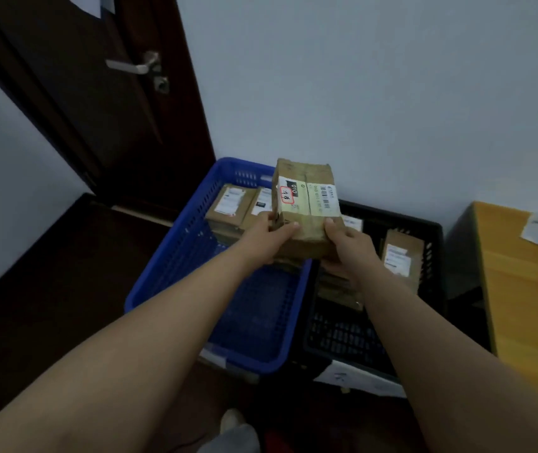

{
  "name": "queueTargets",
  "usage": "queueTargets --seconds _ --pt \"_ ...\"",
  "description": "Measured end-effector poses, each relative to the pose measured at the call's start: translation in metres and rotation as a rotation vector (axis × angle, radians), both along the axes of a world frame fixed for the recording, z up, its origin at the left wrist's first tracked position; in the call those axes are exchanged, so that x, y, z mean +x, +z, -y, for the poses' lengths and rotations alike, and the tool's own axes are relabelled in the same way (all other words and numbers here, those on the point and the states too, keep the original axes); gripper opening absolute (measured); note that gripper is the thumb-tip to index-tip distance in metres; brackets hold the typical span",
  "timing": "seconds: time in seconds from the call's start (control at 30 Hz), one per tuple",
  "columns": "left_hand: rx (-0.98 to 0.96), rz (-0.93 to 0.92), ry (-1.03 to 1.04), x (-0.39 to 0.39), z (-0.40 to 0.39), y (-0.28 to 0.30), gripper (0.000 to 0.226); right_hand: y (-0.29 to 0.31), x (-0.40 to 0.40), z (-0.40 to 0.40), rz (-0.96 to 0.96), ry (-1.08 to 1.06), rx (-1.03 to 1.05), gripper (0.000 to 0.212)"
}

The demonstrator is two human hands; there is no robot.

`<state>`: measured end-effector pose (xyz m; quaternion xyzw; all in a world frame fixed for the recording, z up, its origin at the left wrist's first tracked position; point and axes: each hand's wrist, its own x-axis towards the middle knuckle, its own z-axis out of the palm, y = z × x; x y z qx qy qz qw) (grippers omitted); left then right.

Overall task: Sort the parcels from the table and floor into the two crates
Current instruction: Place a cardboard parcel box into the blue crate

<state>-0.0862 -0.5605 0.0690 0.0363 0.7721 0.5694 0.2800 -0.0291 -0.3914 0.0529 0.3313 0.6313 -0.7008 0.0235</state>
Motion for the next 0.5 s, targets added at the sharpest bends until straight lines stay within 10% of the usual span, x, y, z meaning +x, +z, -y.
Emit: queueTargets --seconds 0.23,0.5 --pt "-0.162 0.158 0.069 -0.067 0.047 -0.050 0.069 -0.036 -0.064 0.043 0.229 0.195 0.039 0.028" --pt "-0.279 0.084 0.076 -0.122 0.087 -0.087 0.044 -0.076 -0.135 0.077 0.240 0.340 0.078 0.039"
